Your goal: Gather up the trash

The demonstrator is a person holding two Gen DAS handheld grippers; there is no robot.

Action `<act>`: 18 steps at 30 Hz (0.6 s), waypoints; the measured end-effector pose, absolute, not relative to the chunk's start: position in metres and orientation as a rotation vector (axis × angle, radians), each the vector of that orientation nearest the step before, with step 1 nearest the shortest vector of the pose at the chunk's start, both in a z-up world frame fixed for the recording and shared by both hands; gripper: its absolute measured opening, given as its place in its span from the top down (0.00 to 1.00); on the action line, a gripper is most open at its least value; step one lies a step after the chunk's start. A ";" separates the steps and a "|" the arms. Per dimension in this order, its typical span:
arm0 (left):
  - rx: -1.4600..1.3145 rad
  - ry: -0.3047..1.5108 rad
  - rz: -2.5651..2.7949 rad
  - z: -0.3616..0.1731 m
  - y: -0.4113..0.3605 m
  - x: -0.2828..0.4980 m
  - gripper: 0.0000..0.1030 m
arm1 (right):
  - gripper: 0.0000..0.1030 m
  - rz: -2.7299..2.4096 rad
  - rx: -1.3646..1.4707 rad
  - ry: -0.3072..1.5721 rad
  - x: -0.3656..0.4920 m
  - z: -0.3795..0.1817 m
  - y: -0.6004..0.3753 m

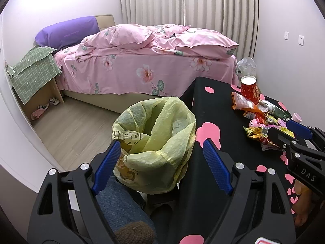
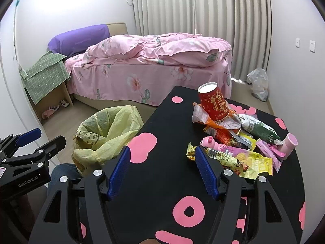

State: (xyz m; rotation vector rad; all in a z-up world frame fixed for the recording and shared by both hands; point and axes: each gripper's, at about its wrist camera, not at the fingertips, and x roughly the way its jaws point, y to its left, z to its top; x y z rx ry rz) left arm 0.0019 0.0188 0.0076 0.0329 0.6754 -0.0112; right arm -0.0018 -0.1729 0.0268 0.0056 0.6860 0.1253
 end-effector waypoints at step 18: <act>0.030 0.672 -0.010 0.008 0.021 0.002 0.23 | 0.40 0.125 -0.002 0.686 0.000 0.027 -0.170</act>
